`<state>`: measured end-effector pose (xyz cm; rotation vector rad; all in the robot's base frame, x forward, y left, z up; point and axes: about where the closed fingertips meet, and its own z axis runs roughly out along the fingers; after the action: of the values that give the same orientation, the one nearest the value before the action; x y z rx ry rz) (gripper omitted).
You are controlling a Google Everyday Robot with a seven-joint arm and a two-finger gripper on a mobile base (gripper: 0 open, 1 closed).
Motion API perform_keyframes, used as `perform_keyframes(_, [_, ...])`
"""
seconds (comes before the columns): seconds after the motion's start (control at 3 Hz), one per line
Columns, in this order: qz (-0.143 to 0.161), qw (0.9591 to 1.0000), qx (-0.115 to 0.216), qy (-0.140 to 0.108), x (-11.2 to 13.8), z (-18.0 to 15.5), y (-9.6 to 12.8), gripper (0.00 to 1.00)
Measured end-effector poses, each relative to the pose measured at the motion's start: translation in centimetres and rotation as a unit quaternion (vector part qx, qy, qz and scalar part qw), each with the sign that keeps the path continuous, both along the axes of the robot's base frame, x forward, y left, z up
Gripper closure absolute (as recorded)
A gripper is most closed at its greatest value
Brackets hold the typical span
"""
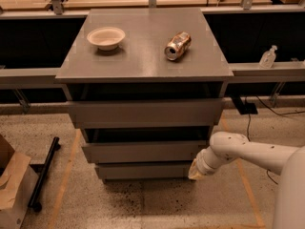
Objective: Close middle drawer
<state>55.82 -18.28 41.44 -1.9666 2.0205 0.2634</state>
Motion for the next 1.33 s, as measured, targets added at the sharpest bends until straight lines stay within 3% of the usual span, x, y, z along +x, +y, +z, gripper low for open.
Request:
perform_keyframes(0.33, [0.0,1.0,0.0,0.0,0.0,0.0,0.0,1.0])
perform_keyframes(0.67, [-0.012,0.9995,0.01,-0.027,1.5,-0.6,0.1,1.0])
perform_keyframes(1.0, [-0.025,0.9963,0.034,-0.074,5.3,-1.4,0.1,1.0])
perform_keyframes(1.33, [-0.04,0.9896,0.058,-0.125,10.8,-1.4,-0.4,1.0])
